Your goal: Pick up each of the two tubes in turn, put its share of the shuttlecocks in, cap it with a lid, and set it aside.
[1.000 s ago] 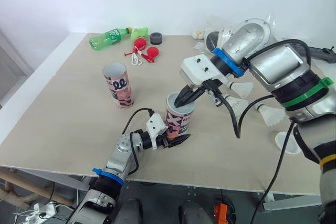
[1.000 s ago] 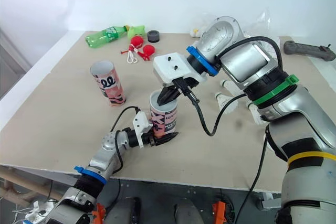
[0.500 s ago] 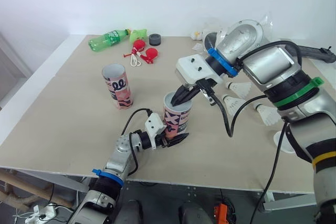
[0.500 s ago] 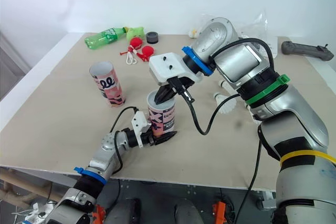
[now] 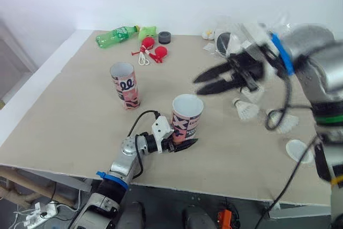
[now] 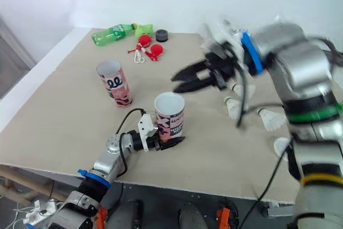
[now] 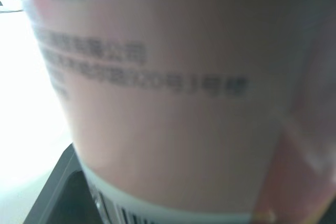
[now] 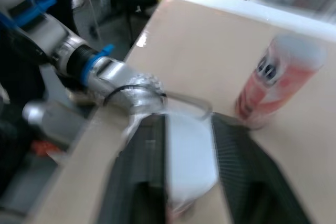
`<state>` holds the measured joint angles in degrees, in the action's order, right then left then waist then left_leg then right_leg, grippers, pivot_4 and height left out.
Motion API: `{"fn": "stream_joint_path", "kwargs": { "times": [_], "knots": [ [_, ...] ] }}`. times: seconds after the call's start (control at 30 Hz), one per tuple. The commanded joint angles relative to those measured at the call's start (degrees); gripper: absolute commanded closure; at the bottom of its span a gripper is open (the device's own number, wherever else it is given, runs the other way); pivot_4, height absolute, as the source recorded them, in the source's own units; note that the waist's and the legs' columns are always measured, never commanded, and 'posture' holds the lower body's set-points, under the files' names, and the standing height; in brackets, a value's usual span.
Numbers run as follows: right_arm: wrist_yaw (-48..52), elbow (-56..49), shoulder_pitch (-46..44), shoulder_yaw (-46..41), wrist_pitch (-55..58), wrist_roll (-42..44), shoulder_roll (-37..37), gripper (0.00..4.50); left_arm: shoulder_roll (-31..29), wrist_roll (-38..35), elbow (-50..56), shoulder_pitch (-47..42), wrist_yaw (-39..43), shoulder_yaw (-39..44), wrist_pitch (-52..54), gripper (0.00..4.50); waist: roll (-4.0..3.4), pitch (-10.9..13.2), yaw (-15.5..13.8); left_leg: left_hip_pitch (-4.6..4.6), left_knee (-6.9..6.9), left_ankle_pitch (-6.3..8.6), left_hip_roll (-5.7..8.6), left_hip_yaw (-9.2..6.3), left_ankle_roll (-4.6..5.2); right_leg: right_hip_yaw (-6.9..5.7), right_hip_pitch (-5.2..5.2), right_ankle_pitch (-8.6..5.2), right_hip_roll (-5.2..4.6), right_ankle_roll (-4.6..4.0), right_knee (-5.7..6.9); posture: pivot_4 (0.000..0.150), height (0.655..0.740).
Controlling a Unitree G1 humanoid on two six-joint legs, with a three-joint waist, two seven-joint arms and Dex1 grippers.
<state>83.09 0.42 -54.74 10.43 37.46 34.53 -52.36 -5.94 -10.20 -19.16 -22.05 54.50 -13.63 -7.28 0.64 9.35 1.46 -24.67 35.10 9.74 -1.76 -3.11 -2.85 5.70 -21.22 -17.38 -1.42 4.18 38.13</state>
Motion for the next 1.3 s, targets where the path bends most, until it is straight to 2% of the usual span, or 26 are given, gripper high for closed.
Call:
{"fn": "stream_joint_path", "kwargs": {
  "times": [0.03, 0.07, 0.1, 0.13, 0.17, 0.33, 0.47, 0.63, 0.9, 1.1, 1.3],
  "knots": [
    [-8.1, -8.4, 10.3, -11.5, 4.5, 4.9, -0.7, 1.62, -2.2, 0.2, -2.6, 1.2, 1.4, -0.3, 2.9, 1.38, -0.33, -0.1, 0.1, -0.04, -0.05, -0.01, 0.04, 0.03, 0.01, 0.06, -0.05, 0.07, -0.03, -0.04, 0.0, 0.15, 0.74],
    [-11.1, -11.7, 15.2, -14.8, 5.9, 6.6, -0.1, 0.97, -2.9, 0.1, -2.4, 0.9, 2.0, -0.3, 3.6, 0.57, -0.36, -0.1, 0.2, 0.02, -0.13, -0.01, 0.08, 0.07, 0.02, 0.14, -0.04, 0.15, -0.01, -0.22, 0.01, 0.15, 0.74],
    [-13.2, -14.3, 18.7, -17.2, 7.1, 8.0, 0.3, 0.84, -3.5, 0.0, -2.3, 0.7, 2.5, -0.2, 4.0, 0.54, -0.39, 0.0, 0.3, 0.02, -0.14, 0.0, 0.05, 0.08, 0.03, 0.17, -0.08, 0.14, 0.03, -0.23, 0.03, 0.15, 0.74],
    [-15.2, -16.7, 21.5, -19.4, 8.3, 9.6, 0.8, 0.29, -4.0, -0.1, -2.1, 0.5, 2.9, -0.2, 4.3, 0.05, -0.37, 0.0, 0.5, 0.02, -0.34, -0.08, 0.05, -0.03, 0.14, 0.06, -0.08, 0.12, 0.06, -0.22, 0.03, 0.15, 0.74],
    [-16.6, -18.3, 23.0, -20.8, 9.3, 10.7, 1.1, 0.07, -4.4, -0.2, -2.0, 0.4, 3.2, -0.1, 4.5, 0.0, -0.4, 0.0, 0.6, 0.05, -0.34, -0.08, -0.01, -0.05, 0.14, 0.05, -0.09, 0.07, 0.15, -0.23, 0.03, 0.15, 0.74],
    [-23.7, -25.8, 33.1, -25.4, 11.2, 12.8, 2.7, 0.07, -8.0, -1.1, -0.2, 0.6, 6.1, 0.2, 6.3, 0.0, -0.09, 0.0, 1.2, 0.18, -0.47, -0.13, -0.02, -0.16, 0.22, 0.0, -0.02, -0.01, 0.21, -0.13, 0.04, 0.15, 0.74],
    [-29.3, -31.8, 41.4, -20.6, 7.8, 9.1, 7.3, 0.07, -11.2, -2.2, 2.0, 1.7, 7.7, 1.3, 7.4, 0.0, 0.01, 0.1, 1.6, 0.31, -0.5, -0.13, -0.04, -0.09, 0.22, 0.16, 0.01, 0.03, 0.25, -0.12, 0.04, 0.15, 0.74],
    [-33.5, -29.4, 44.7, -12.3, -0.7, 1.0, 15.0, 0.07, -14.7, -3.4, 5.2, 3.5, 8.5, 2.3, 9.1, 0.0, -0.01, 0.1, 1.7, 0.37, -0.56, -0.13, -0.14, -0.08, 0.21, 0.23, -0.02, 0.05, 0.39, -0.2, 0.05, 0.15, 0.74],
    [-31.6, -16.4, 41.6, -2.0, -14.7, -11.7, 19.6, 0.07, -20.8, -6.9, 14.1, 8.7, 9.1, 5.6, 12.9, 0.0, 0.1, 0.2, 2.0, 0.37, -0.59, -0.13, -0.22, -0.05, 0.21, 0.25, -0.05, 0.06, 0.42, -0.26, 0.05, 0.15, 0.74],
    [-30.8, -8.5, 37.8, 0.7, -20.2, -14.8, 24.3, 0.07, -25.8, -14.5, 26.9, 13.5, 8.8, 10.3, 20.9, 0.0, 0.29, 0.4, 1.9, 0.33, -0.65, -0.13, -0.44, -0.09, 0.2, 0.14, -0.1, 0.05, 0.57, -0.43, 0.07, 0.15, 0.74],
    [-28.4, -3.7, 35.1, 1.7, -23.0, -15.7, 27.0, 0.07, -29.2, -19.6, 33.7, 14.6, 7.0, 15.9, 26.0, 0.0, 0.5, 0.7, 1.3, 0.21, -0.63, -0.15, -0.43, -0.1, 0.11, 0.08, -0.16, 0.04, 0.52, -0.44, 0.06, 0.15, 0.74]
  ]
}}
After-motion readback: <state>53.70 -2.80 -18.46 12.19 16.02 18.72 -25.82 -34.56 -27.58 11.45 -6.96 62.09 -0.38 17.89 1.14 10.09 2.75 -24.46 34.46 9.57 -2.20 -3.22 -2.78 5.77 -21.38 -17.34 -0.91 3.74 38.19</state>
